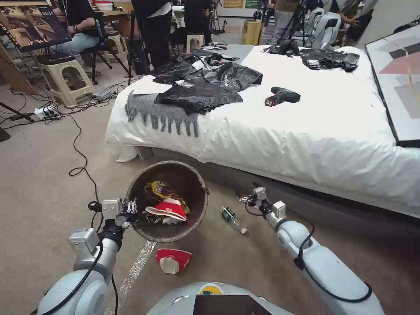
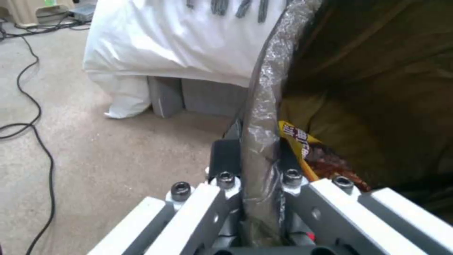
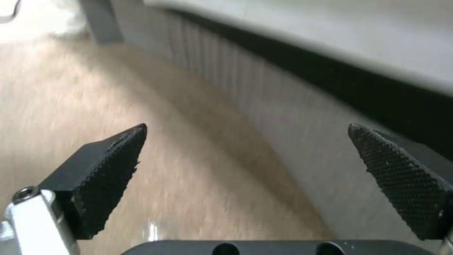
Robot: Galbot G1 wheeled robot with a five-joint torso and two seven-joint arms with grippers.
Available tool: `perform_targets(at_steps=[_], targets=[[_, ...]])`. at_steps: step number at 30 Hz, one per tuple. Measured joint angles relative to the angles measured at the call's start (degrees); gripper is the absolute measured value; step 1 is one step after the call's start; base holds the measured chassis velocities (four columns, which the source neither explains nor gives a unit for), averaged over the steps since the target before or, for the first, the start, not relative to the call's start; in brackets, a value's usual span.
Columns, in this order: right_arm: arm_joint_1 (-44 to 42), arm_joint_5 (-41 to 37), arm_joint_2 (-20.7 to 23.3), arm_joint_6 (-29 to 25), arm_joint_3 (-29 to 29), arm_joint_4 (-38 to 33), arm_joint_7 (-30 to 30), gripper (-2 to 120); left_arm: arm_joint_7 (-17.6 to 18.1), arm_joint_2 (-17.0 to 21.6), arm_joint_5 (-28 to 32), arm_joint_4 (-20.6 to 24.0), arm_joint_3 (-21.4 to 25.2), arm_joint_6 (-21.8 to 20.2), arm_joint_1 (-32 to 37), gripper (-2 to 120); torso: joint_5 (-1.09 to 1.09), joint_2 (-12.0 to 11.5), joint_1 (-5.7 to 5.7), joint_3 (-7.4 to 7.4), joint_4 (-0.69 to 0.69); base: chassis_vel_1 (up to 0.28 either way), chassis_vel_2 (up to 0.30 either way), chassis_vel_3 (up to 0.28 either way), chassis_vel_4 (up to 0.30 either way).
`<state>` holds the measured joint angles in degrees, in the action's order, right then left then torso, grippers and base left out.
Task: Pick up the trash bin, then pick up the garbage from the floor and place it into the trash bin.
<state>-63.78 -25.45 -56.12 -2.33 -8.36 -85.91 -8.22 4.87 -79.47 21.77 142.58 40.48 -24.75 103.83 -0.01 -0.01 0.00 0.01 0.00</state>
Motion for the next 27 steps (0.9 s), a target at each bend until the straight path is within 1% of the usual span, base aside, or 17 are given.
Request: perform_targets(at_steps=[1, 4, 9, 11, 12, 14, 16, 18, 20, 22, 24, 27], targets=[[0.0, 0.0, 0.0, 0.0, 0.0, 0.0, 0.0, 100, 0.0, 0.0, 0.0, 0.0, 0.0, 0.0, 0.0, 0, 0.0, 0.0, 0.0, 0.0, 0.0, 0.0, 0.0, 0.0, 0.0], [1.9, -0.5, 0.1, 0.7, 1.9, 3.4, -2.0, 100, 0.2, -0.1, 0.0, 0.4, 0.2, 0.1, 0.3, 0, 0.01, 0.0, 0.0, 0.0, 0.0, 0.0, 0.0, 0.0, 0.0], [3.5, -1.7, 0.2, 2.0, 3.5, 5.9, -3.9, 100, 0.3, 0.0, 0.0, 0.6, 0.5, 0.2, 0.4, 0, 0.01, 0.0, 0.0, -0.01, -0.01, 0.0, 0.0, 0.0, 0.0], [5.2, -2.9, 0.1, 2.5, 4.8, 8.5, -4.8, 100, 0.3, -0.2, 0.0, 0.7, 0.5, 0.2, 0.5, 0, 0.01, 0.0, 0.0, 0.0, 0.0, 0.0, 0.0, 0.0, 0.0], [5.2, -2.9, 0.1, 2.5, 4.8, 8.5, -4.8, 100, 0.3, -0.2, 0.0, 0.7, 0.5, 0.2, 0.5, 0, 0.01, 0.0, 0.0, 0.0, 0.0, 0.0, 0.0, 0.0, 0.0], [7.2, -3.9, -0.3, 3.1, 6.2, 11.4, -5.7, 100, 0.3, -0.3, 0.0, 0.7, 0.5, 0.2, 0.6, 0, 0.02, 0.0, 0.0, 0.0, 0.0, 0.0, 0.0, 0.0, 0.0], [7.7, -3.9, -0.5, 3.2, 6.5, 12.1, -6.0, 100, 0.4, -0.3, 0.0, 0.7, 0.5, 0.2, 0.6, 0, 0.01, 0.0, 0.0, -0.01, 0.0, 0.0, 0.0, 0.0, 0.0], [9.6, -3.9, -1.1, 3.2, 7.3, 15.0, -7.0, 100, 0.4, -0.4, -0.1, 0.7, 0.6, 0.2, 0.8, 0, 0.01, 0.0, 0.0, -0.01, 0.01, 0.0, 0.0, 0.0, 0.0], [9.9, -3.9, -1.2, 3.2, 7.5, 15.6, -7.2, 100, 0.4, -0.4, -0.1, 0.7, 0.6, 0.2, 0.9, 0, 0.01, 0.0, 0.0, -0.01, 0.0, 0.0, 0.0, 0.0, 0.0], [11.4, -3.5, -2.1, 3.2, 7.9, 18.3, -7.8, 100, 0.4, -0.5, -0.1, 0.7, 0.6, 0.2, 1.1, 0, 0.01, 0.0, 0.0, -0.01, 0.0, 0.0, 0.0, 0.0, 0.0], [11.7, -3.3, -2.4, 3.2, 8.1, 19.0, -7.9, 100, 0.4, -0.5, -0.2, 0.7, 0.6, 0.2, 1.1, 0, 0.01, 0.0, 0.0, -0.01, 0.0, 0.0, 0.0, 0.0, 0.0], [12.5, -1.5, -3.5, 2.8, 8.8, 21.7, -8.5, 100, 0.4, -0.6, -0.3, 0.7, 0.6, 0.2, 1.3, 0, 0.0, 0.0, 0.0, -0.01, 0.0, 0.0, 0.0, 0.0, 0.0]])
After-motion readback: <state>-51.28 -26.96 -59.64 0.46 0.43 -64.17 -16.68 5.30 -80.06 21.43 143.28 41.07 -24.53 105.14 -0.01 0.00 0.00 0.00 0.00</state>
